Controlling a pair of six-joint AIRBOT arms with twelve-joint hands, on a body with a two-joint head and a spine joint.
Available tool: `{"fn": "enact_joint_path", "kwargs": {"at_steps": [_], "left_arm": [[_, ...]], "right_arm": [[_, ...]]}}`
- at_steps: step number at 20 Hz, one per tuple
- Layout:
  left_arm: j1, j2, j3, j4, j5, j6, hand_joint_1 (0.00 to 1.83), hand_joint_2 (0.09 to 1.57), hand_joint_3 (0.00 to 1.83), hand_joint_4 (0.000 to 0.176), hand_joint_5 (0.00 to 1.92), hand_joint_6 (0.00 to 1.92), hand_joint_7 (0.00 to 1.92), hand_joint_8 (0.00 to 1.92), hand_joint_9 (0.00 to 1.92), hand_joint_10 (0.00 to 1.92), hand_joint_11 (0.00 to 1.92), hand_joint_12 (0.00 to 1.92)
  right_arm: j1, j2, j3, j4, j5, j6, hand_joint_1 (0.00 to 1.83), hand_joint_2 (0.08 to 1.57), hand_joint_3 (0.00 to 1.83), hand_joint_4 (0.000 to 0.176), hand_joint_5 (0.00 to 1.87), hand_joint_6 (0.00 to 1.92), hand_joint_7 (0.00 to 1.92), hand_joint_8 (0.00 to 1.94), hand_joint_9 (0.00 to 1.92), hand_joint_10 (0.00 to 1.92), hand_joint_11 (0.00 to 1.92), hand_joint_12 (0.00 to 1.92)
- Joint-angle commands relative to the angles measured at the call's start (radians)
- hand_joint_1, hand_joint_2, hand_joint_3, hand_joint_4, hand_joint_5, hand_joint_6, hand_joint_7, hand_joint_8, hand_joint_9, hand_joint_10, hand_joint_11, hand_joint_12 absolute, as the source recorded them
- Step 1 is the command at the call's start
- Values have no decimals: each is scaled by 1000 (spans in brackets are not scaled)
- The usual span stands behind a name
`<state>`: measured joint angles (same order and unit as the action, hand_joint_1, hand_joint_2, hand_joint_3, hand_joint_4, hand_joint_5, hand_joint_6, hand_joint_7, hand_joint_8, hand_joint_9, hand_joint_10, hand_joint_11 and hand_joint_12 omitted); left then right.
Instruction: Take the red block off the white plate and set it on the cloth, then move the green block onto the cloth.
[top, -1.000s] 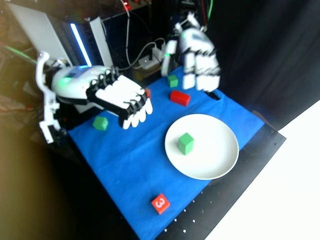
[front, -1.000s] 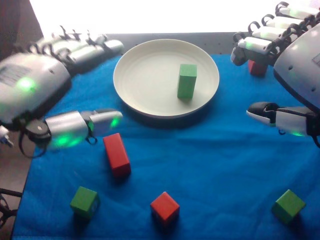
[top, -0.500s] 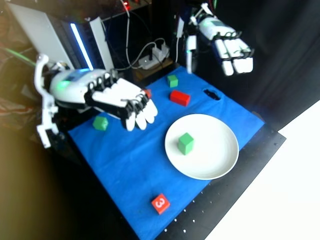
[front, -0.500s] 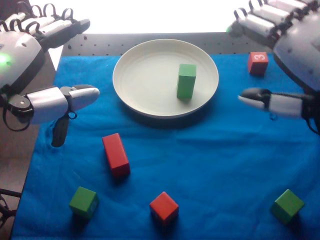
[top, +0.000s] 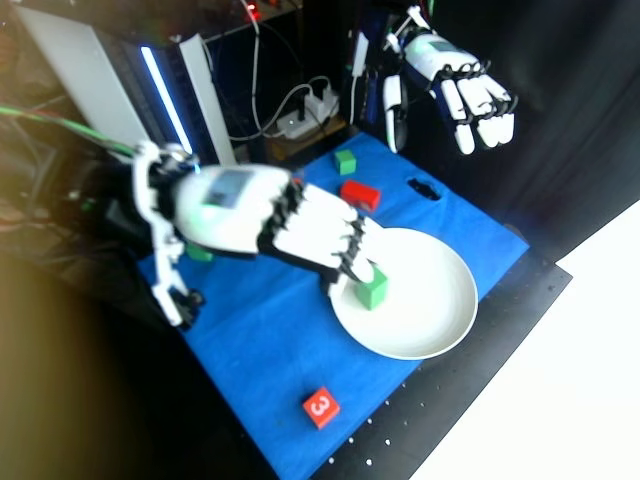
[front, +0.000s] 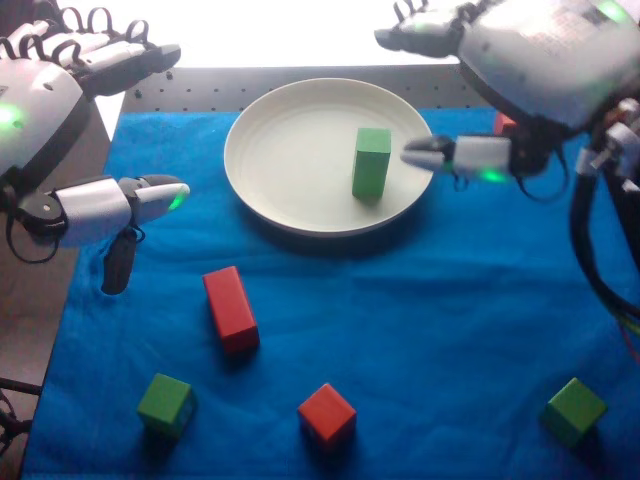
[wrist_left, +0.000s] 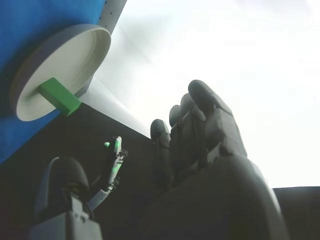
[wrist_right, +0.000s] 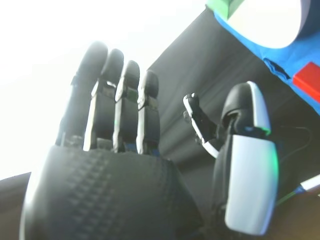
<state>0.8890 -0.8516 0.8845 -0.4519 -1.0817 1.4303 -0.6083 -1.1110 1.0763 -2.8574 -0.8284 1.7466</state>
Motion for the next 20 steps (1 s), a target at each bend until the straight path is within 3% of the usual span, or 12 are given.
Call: {"fn": "enact_joint_path", "kwargs": {"at_steps": [1, 5, 6, 7, 9, 11, 12, 14, 16, 17, 19, 20], "left_arm": [[-13, -2, 2, 24, -126, 3, 724, 1010, 1, 79, 383, 4, 282, 2, 241, 6, 0, 799], [-14, -6, 1, 25, -128, 3, 669, 1022, 1, 99, 379, 0, 271, 0, 241, 3, 0, 857], [-14, -6, 0, 25, -128, 3, 646, 1026, 1, 94, 381, 1, 277, 2, 251, 7, 0, 898], [-14, -7, 0, 25, -128, 3, 629, 1028, 2, 97, 381, 1, 279, 3, 250, 6, 0, 902], [-14, -11, 1, 25, -129, 3, 682, 1028, 0, 75, 386, 2, 281, 2, 250, 5, 0, 895], [-14, -12, 1, 26, -127, 3, 690, 1025, 0, 78, 387, 2, 286, 3, 256, 7, 0, 924], [-14, -14, 1, 26, -127, 3, 685, 1031, 2, 91, 387, 2, 287, 3, 257, 7, 0, 930], [-15, -15, 1, 27, -128, 3, 723, 1030, 0, 73, 399, 6, 295, 5, 259, 7, 0, 927], [-16, -16, 0, 27, -130, 3, 698, 1034, 2, 80, 400, 3, 302, 5, 269, 9, 0, 947], [-16, -16, -1, 27, -131, 3, 690, 1044, 6, 65, 394, 1, 298, 2, 268, 8, 0, 949], [-16, -15, -2, 28, -133, 3, 721, 1030, 0, 84, 399, 2, 292, 0, 263, 5, 0, 921], [-17, -15, -2, 29, -135, 3, 735, 1031, 0, 79, 402, 2, 295, 2, 267, 5, 0, 933]], "right_arm": [[20, -19, 20, -13, -73, -1, 896, 981, 3, 0, 580, 19, 551, 26, 341, 656, 184, 1571], [42, -89, 97, 27, -4, -1, 914, 974, 0, 0, 618, 9, 601, 22, 383, 776, 251, 1538], [46, -106, 117, 38, 11, -1, 908, 977, 0, 0, 604, 2, 596, 16, 382, 769, 232, 1542], [49, -124, 136, 45, 27, -1, 882, 983, 1, 0, 581, 0, 585, 6, 406, 671, 228, 1466], [57, -158, 178, 67, 71, -1, 864, 982, 0, 0, 560, 0, 560, 0, 427, 553, 210, 1402], [60, -196, 222, 87, 109, -1, 832, 987, 0, 0, 564, 0, 576, 3, 462, 400, 169, 1319], [60, -206, 234, 91, 122, -1, 823, 985, 0, 0, 565, 1, 591, 7, 492, 391, 187, 1327], [61, -233, 265, 111, 152, -1, 769, 981, 0, 0, 557, 0, 564, 0, 516, 405, 251, 1447], [61, -254, 289, 123, 177, -1, 742, 963, 0, 0, 565, 3, 539, 0, 433, 364, 84, 1519], [61, -261, 298, 128, 187, -1, 731, 964, 0, 0, 581, 6, 566, 9, 411, 360, 16, 1537], [60, -268, 304, 132, 196, -1, 768, 988, 0, 0, 591, 2, 568, 4, 436, 290, 0, 1471], [60, -271, 307, 136, 202, -1, 804, 996, 0, 0, 601, 1, 573, 2, 471, 242, 0, 1476]]}}
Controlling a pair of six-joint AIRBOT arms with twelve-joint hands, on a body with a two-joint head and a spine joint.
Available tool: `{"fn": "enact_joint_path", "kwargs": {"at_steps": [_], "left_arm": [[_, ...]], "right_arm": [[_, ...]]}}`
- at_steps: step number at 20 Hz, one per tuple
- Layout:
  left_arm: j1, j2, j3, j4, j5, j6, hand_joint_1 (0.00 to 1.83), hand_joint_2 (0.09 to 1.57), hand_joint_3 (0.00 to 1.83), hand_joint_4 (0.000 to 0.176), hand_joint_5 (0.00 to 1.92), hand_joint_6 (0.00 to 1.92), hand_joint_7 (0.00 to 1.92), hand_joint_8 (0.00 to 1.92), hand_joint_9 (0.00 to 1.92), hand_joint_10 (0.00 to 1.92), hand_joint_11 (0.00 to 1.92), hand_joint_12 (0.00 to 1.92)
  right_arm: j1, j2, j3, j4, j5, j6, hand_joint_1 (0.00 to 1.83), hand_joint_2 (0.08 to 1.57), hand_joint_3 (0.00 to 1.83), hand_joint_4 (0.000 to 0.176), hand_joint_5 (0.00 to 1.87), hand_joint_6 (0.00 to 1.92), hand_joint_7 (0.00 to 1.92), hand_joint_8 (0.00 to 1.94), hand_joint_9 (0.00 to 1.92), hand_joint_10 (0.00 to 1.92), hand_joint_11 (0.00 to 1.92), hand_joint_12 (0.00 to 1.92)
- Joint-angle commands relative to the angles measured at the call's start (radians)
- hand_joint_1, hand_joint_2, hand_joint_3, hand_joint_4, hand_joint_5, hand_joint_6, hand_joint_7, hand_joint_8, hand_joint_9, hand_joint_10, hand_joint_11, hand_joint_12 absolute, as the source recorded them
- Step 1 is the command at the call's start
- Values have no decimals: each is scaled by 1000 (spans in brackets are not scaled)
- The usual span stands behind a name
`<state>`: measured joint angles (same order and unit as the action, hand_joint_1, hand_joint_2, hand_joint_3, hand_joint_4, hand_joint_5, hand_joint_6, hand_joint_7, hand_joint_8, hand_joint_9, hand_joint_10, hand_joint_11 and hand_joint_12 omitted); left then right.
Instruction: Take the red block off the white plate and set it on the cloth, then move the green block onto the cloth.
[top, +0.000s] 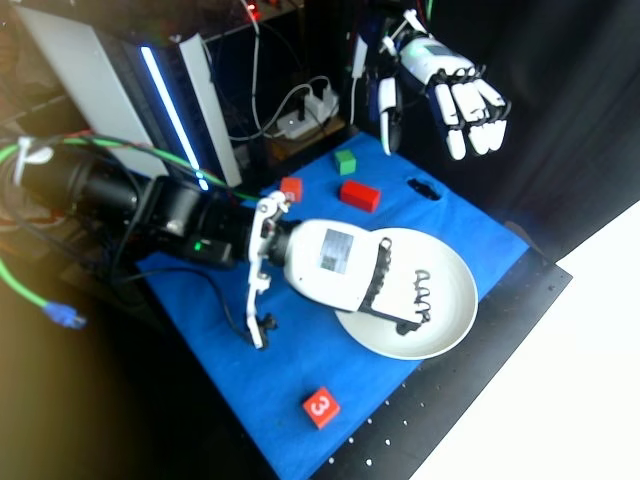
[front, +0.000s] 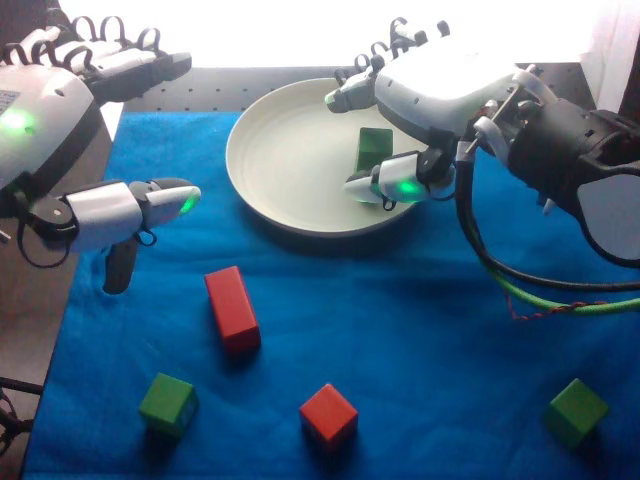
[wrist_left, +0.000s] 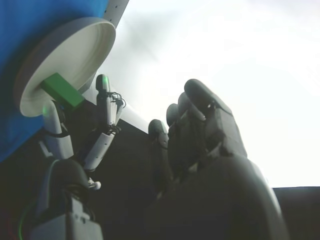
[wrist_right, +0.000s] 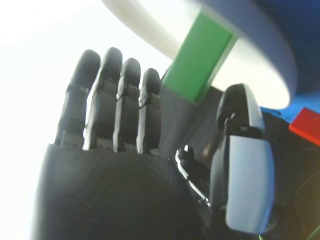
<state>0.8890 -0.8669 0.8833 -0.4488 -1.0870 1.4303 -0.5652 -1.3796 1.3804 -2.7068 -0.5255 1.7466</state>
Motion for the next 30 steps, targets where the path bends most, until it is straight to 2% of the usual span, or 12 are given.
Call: {"fn": "enact_joint_path", "kwargs": {"at_steps": [1, 4, 5, 6, 9, 10, 11, 15, 21, 24, 27, 30], "left_arm": [[-17, 0, -2, 26, -130, 3, 735, 1031, 0, 66, 413, 5, 301, 3, 280, 9, 0, 974], [-17, 0, -4, 27, -133, 3, 745, 1041, 3, 49, 426, 7, 315, 5, 300, 14, 0, 1020], [-17, 0, -4, 27, -134, 3, 761, 1048, 5, 33, 433, 9, 325, 8, 308, 16, 0, 1020], [-17, 0, -5, 27, -136, 3, 748, 1061, 9, 42, 422, 3, 317, 4, 298, 11, 0, 1016], [-17, 0, -7, 29, -140, 3, 744, 1071, 9, 46, 419, 1, 317, 3, 300, 10, 0, 1012], [-17, 0, -7, 29, -141, 3, 716, 1077, 7, 52, 416, 0, 315, 1, 296, 7, 0, 995], [-17, 1, -8, 29, -141, 3, 701, 1080, 6, 47, 414, 0, 316, 1, 294, 5, 0, 990], [-17, 0, -8, 28, -143, 3, 730, 1082, 2, 62, 392, 5, 297, 3, 274, 6, 0, 930], [-15, -3, -4, 21, -142, 3, 668, 1105, 2, 27, 397, 2, 299, 1, 264, 0, 0, 854], [-15, -2, -4, 20, -141, 3, 663, 1091, 0, 44, 414, 4, 321, 5, 300, 10, 0, 970], [-14, -2, -5, 17, -141, 3, 684, 1082, 0, 40, 423, 5, 342, 6, 311, 10, 0, 934], [-11, -2, -5, 15, -139, 2, 685, 1082, 0, 46, 424, 3, 339, 2, 321, 10, 0, 998]], "right_arm": [[17, -6, 7, -13, -96, -1, 866, 999, 0, 0, 616, 4, 603, 10, 541, 255, 86, 1476], [17, -17, 17, -7, -83, -1, 1016, 1034, 3, 0, 668, 12, 772, 52, 710, 316, 274, 1449], [17, -23, 22, -6, -77, -1, 1080, 1040, 1, 0, 715, 7, 927, 105, 763, 622, 402, 1542], [17, -27, 26, -5, -72, -1, 1132, 1045, 1, 0, 783, 12, 1057, 157, 802, 953, 545, 1621], [17, -44, 43, 2, -53, -1, 1179, 1070, 1, 0, 897, 14, 1118, 215, 836, 1086, 628, 1650], [17, -46, 46, 5, -50, -1, 1247, 1106, 5, 0, 905, 696, 1070, 903, 851, 1025, 627, 1641], [17, -47, 48, 7, -49, -1, 1240, 1131, 5, 0, 893, 902, 1003, 1119, 857, 1025, 619, 1634], [17, -47, 48, 8, -49, -1, 1248, 1135, 0, 0, 895, 966, 1011, 1140, 976, 1051, 773, 1584], [29, -29, 22, -9, -69, -1, 1261, 1146, 0, 0, 854, 909, 1015, 1201, 1127, 1235, 1009, 1626], [35, 11, -23, -26, -117, 0, 1250, 1176, 1, 0, 777, 1026, 971, 1280, 1157, 1365, 1113, 1672], [35, 37, -38, -129, -181, 202, 1258, 1154, 0, 0, 830, 989, 1007, 1218, 1126, 1449, 1083, 1772], [35, 76, -77, -168, -230, 232, 1255, 1158, 1, 0, 829, 993, 991, 1250, 1103, 1462, 1075, 1767]]}}
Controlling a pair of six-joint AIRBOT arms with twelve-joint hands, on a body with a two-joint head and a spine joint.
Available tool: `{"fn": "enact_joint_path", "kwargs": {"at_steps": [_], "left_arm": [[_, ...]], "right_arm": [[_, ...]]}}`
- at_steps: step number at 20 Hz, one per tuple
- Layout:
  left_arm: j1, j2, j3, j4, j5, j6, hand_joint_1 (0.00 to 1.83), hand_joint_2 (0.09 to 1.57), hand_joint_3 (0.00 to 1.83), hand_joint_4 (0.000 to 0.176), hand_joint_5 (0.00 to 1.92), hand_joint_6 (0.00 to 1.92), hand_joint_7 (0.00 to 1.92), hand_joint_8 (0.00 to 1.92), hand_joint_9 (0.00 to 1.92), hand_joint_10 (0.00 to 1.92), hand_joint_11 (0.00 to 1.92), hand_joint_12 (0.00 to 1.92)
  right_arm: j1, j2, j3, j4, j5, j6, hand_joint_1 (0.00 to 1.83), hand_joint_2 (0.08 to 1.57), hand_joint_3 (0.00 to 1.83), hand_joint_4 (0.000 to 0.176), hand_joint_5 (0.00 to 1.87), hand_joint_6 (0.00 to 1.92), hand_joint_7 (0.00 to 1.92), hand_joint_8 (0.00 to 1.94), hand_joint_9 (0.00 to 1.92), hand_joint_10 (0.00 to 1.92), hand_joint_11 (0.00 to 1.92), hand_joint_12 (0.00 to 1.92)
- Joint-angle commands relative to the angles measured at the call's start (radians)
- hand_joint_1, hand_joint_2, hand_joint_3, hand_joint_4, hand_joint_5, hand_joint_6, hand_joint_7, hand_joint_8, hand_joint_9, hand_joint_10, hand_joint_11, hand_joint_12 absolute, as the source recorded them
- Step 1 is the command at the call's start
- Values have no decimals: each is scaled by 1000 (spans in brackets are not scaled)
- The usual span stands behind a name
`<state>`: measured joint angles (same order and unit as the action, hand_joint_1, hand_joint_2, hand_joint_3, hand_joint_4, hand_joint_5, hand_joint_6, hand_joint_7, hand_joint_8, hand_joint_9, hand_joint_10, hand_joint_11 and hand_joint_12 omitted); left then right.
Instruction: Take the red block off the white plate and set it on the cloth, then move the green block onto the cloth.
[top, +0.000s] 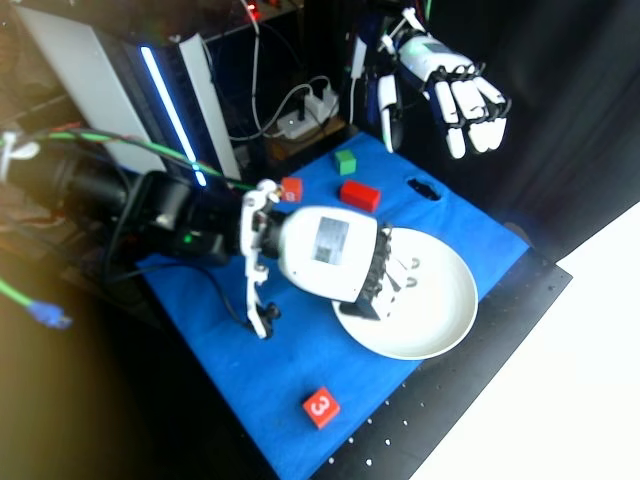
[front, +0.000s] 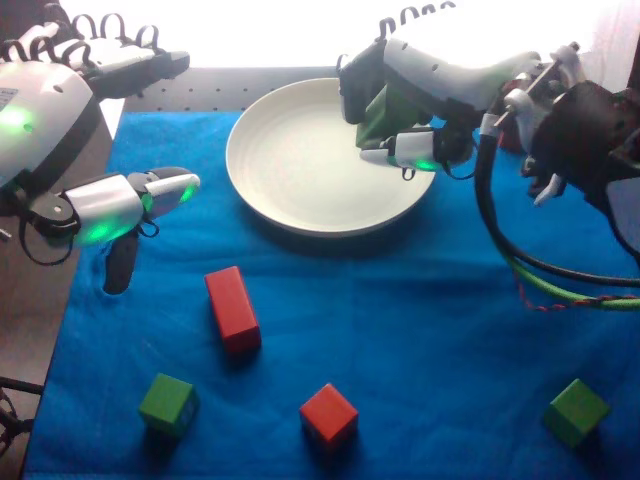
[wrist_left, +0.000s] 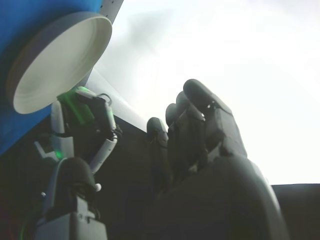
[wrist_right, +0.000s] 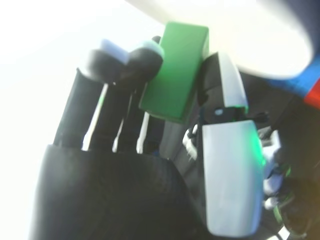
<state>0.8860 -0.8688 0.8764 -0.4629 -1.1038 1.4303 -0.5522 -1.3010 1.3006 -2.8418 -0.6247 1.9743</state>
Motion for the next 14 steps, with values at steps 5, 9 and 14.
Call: {"fn": "enact_joint_path", "kwargs": {"at_steps": [5, 9, 14], "left_arm": [[0, 4, -3, 25, -131, 2, 672, 1065, 0, 66, 431, 3, 306, 2, 322, 5, 0, 1099], [13, 17, -14, 19, -146, 2, 678, 1075, 1, 61, 419, 0, 304, 0, 307, 1, 0, 1076], [33, 32, -29, 6, -174, 3, 667, 1085, 2, 72, 410, 2, 285, 1, 291, 1, 0, 1016]], "right_arm": [[22, 88, -99, -89, -218, 4, 1254, 1167, 0, 0, 819, 1001, 973, 1294, 1129, 1452, 1090, 1770], [15, 177, -196, -143, -287, 4, 1252, 1170, 0, 0, 833, 975, 952, 1350, 1111, 1570, 1074, 1854], [-76, 280, -318, -170, -396, 4, 1159, 1158, 1, 0, 894, 1122, 1188, 1608, 1266, 1863, 1282, 1919]]}}
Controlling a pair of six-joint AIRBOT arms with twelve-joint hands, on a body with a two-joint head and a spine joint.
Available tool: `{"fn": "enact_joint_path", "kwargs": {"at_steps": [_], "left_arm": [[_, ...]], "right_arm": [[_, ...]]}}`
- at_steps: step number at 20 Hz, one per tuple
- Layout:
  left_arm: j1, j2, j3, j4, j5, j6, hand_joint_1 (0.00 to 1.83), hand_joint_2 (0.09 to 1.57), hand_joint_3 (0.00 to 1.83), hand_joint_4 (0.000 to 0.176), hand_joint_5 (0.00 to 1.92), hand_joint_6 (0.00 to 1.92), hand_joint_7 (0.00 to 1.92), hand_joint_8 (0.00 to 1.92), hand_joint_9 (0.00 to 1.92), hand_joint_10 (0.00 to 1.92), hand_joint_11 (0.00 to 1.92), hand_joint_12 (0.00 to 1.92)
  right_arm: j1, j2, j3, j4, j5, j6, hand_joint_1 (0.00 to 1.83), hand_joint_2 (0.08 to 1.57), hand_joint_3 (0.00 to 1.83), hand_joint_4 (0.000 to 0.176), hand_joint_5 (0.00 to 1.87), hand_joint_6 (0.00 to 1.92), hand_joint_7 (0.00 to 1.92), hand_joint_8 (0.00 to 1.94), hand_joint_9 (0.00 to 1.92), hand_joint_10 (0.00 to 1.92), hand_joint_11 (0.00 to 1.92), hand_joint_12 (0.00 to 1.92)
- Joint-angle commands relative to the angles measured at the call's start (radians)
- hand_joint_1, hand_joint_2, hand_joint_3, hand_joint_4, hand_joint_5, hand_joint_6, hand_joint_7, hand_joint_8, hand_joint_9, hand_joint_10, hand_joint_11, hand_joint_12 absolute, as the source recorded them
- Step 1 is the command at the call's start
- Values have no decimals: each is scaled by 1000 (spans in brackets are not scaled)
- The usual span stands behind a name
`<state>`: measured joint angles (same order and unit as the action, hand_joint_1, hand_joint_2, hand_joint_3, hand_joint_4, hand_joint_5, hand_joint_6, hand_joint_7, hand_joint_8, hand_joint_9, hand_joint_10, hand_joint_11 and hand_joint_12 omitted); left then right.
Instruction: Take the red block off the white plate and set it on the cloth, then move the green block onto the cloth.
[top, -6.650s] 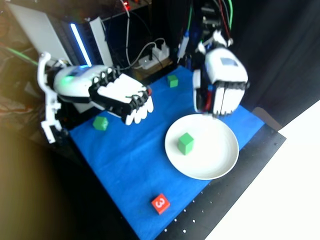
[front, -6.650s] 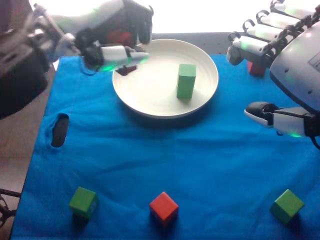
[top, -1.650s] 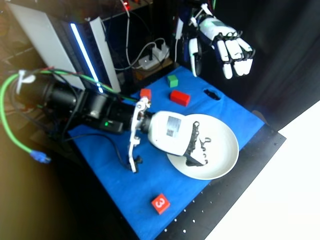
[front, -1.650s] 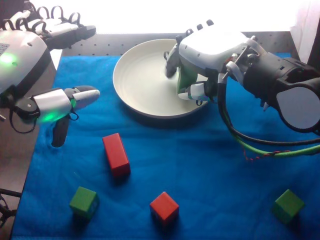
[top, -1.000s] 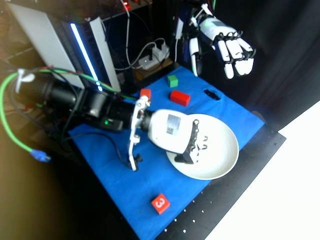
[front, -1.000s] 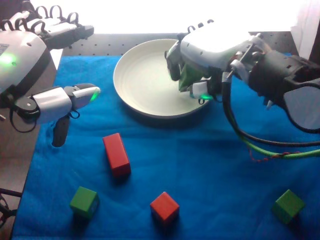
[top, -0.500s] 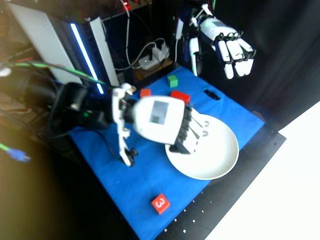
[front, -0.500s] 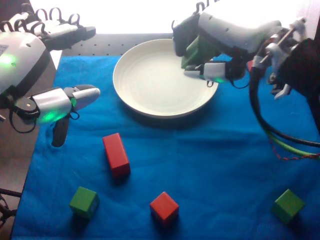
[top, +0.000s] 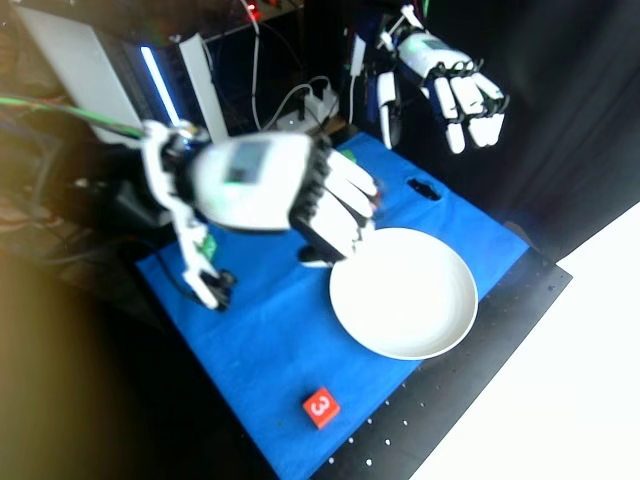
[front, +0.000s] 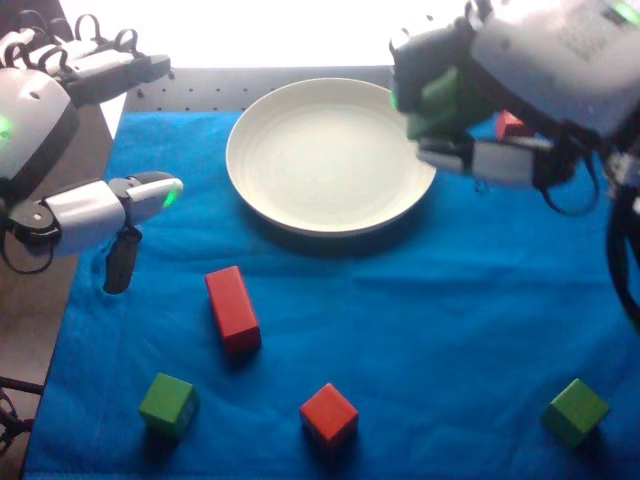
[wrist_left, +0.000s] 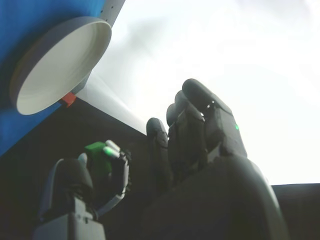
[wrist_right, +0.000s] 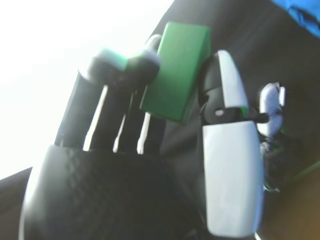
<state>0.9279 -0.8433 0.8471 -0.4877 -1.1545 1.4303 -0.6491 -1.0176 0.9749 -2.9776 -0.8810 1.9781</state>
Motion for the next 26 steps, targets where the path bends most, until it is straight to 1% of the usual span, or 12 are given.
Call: {"fn": "enact_joint_path", "kwargs": {"at_steps": [1, 2, 7, 9, 10, 11, 12, 13, 15, 17, 18, 26], "left_arm": [[-6, 9, -3, 30, -128, 3, 667, 1087, 3, 72, 409, 1, 284, 0, 290, 0, 0, 1015], [-3, 12, -6, 27, -134, 3, 669, 1089, 3, 66, 409, 1, 286, 1, 291, 1, 0, 1015], [5, 18, -14, 22, -149, 3, 625, 1094, 1, 85, 393, 0, 287, 1, 298, 4, 0, 1036], [14, 21, -17, 18, -158, 3, 623, 1089, 0, 85, 402, 3, 294, 3, 307, 7, 0, 1047], [16, 22, -19, 17, -162, 3, 613, 1093, 1, 89, 396, 1, 293, 2, 311, 7, 0, 1052], [19, 23, -20, 16, -165, 3, 615, 1088, 0, 93, 397, 1, 292, 1, 305, 4, 0, 1028], [21, 24, -21, 16, -168, 3, 618, 1093, 1, 89, 387, 0, 278, 0, 294, 2, 0, 1002], [23, 24, -22, 16, -170, 3, 624, 1094, 1, 75, 392, 2, 286, 3, 300, 4, 0, 1009], [24, 25, -24, 16, -172, 3, 619, 1088, 0, 101, 393, 1, 278, 0, 282, 0, 0, 954], [24, 25, -25, 16, -172, 3, 620, 1093, 1, 96, 396, 1, 274, 0, 284, 1, 0, 966], [24, 25, -25, 16, -172, 3, 640, 1092, 0, 100, 402, 3, 282, 3, 293, 4, 0, 961], [24, 25, -26, 16, -173, 3, 648, 1094, 1, 101, 399, 1, 283, 2, 293, 2, 0, 943]], "right_arm": [[2, 11, -9, -34, -156, 0, 1233, 1167, 2, 0, 857, 996, 987, 1424, 1087, 1601, 1001, 1835], [-16, 24, -26, -34, -168, 0, 1254, 1156, 0, 0, 863, 945, 991, 1317, 1169, 1441, 1071, 1689], [-122, 77, -102, -34, -233, 0, 1260, 1157, 0, 0, 842, 973, 983, 1305, 1199, 1461, 1121, 1713], [-161, 90, -127, -34, -234, 0, 1279, 1116, 0, 0, 892, 964, 1112, 1035, 1237, 1234, 1109, 1588], [-176, 92, -135, -34, -234, 0, 1264, 1148, 0, 0, 901, 868, 971, 1328, 1283, 1540, 1246, 1782], [-187, 96, -142, -34, -234, 0, 1209, 1104, 0, 0, 1009, 906, 1208, 1727, 1398, 1845, 1457, 1893], [-200, 98, -149, -34, -234, 0, 1246, 1159, 0, 0, 924, 846, 938, 1546, 1326, 1830, 1363, 1915], [-212, 98, -154, -34, -234, 0, 1209, 1101, 0, 0, 1028, 878, 1189, 1537, 1389, 1790, 1404, 1898], [-237, 98, -160, -34, -234, 0, 1284, 1099, 0, 0, 973, 808, 1104, 1097, 1236, 1352, 1161, 1653], [-264, 96, -160, -23, -231, 5, 1286, 1072, 0, 0, 946, 960, 1230, 728, 1206, 898, 1026, 1452], [-273, 94, -160, -15, -230, 6, 1279, 1099, 0, 0, 903, 898, 1139, 965, 1238, 1017, 1070, 1504], [-284, 82, -149, 12, -220, 7, 1111, 913, 0, 0, 565, 616, 612, 752, 639, 1063, 634, 1461]]}}
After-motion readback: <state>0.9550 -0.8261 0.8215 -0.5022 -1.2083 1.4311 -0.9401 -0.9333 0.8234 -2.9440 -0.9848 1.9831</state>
